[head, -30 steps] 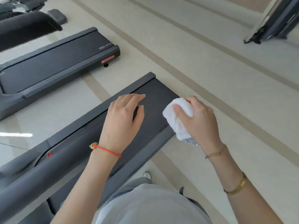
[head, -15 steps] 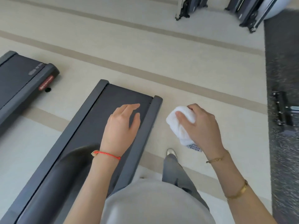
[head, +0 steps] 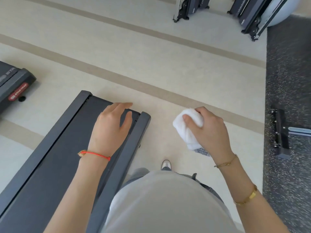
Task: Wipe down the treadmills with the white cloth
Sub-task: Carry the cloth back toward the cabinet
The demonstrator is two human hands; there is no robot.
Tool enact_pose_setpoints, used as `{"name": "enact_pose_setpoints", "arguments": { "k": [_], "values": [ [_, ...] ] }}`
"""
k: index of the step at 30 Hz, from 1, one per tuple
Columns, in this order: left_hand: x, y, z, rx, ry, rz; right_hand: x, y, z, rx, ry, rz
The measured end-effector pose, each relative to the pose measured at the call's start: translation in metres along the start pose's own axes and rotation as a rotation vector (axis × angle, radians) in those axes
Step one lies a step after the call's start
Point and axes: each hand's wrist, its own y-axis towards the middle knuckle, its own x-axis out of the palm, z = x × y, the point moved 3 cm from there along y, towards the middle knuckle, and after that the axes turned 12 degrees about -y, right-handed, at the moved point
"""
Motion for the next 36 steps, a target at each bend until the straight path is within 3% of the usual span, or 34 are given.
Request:
{"name": "enact_pose_setpoints", "arguments": {
  "k": [14,36],
  "values": [
    [0.076,0.198,0.006,-0.068,0.011,0.061,0.0,0.225,0.039,-0.076,0.012,-0.017],
    [0.059,0.617,-0.084,-0.093,0.022,0.203,0.031,0.681,-0.077,-0.213,0.034,-0.031]
  ]
}}
